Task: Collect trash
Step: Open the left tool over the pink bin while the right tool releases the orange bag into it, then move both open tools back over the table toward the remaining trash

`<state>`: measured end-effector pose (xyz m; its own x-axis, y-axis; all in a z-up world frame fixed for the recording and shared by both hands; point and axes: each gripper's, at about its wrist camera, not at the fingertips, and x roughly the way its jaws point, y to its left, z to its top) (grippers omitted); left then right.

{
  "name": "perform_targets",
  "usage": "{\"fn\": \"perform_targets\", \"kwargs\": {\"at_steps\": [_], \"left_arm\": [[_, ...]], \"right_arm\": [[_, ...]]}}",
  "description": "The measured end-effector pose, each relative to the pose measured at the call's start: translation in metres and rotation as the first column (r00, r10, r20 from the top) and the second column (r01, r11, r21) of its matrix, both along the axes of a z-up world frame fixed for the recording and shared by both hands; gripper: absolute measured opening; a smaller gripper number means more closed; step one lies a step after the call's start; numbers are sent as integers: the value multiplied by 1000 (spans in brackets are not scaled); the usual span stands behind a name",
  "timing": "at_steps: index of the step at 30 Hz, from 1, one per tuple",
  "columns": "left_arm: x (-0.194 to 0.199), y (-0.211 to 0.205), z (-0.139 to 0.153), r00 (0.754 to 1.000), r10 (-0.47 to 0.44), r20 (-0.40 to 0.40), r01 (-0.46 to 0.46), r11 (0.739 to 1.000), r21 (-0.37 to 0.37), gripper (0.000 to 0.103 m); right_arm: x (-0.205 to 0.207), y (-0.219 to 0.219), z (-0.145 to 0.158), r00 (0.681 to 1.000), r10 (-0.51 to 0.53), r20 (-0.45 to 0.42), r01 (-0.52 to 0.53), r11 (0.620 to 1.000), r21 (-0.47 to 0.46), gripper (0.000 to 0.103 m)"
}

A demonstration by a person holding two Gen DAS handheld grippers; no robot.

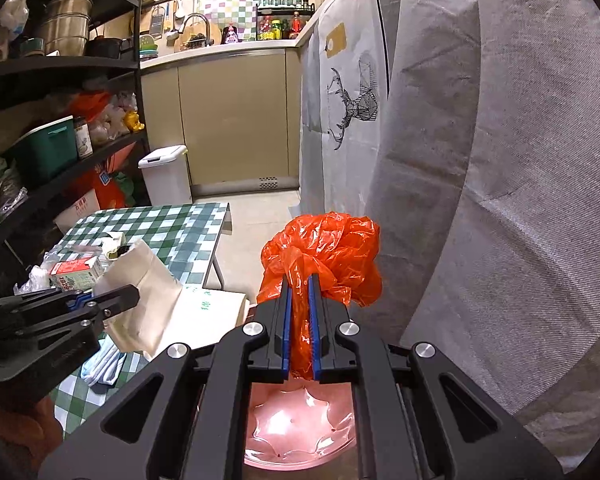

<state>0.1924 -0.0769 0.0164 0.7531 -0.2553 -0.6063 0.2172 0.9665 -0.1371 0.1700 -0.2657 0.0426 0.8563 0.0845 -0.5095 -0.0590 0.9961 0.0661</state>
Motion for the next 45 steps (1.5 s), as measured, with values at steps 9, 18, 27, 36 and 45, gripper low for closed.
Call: {"fn": "perform_targets", "kwargs": {"at_steps": [9,18,27,36,45], "left_arm": [[4,-12,-4,1000,-23,-2,23,1000,10,6],[6,-1,-3,1000,-20,-18,19,999,-39,39],[-10,27,13,999,-17,46,18,1000,-24,31],[-25,82,36,993,52,104,-48,998,-43,21],[-43,162,73,978,133,164,-134,991,-6,20]], "right_arm": [[3,-3,-3,1000,-8,-12,8,1000,0,10],[6,-4,-7,999,-27,-30,27,1000,-2,36],[3,4,-3,1000,-13,-2,13,1000,-6,36],[-1,27,8,999,25,33,-25,1000,0,35],[-6,66,18,991,110,73,-113,993,42,6]]}}
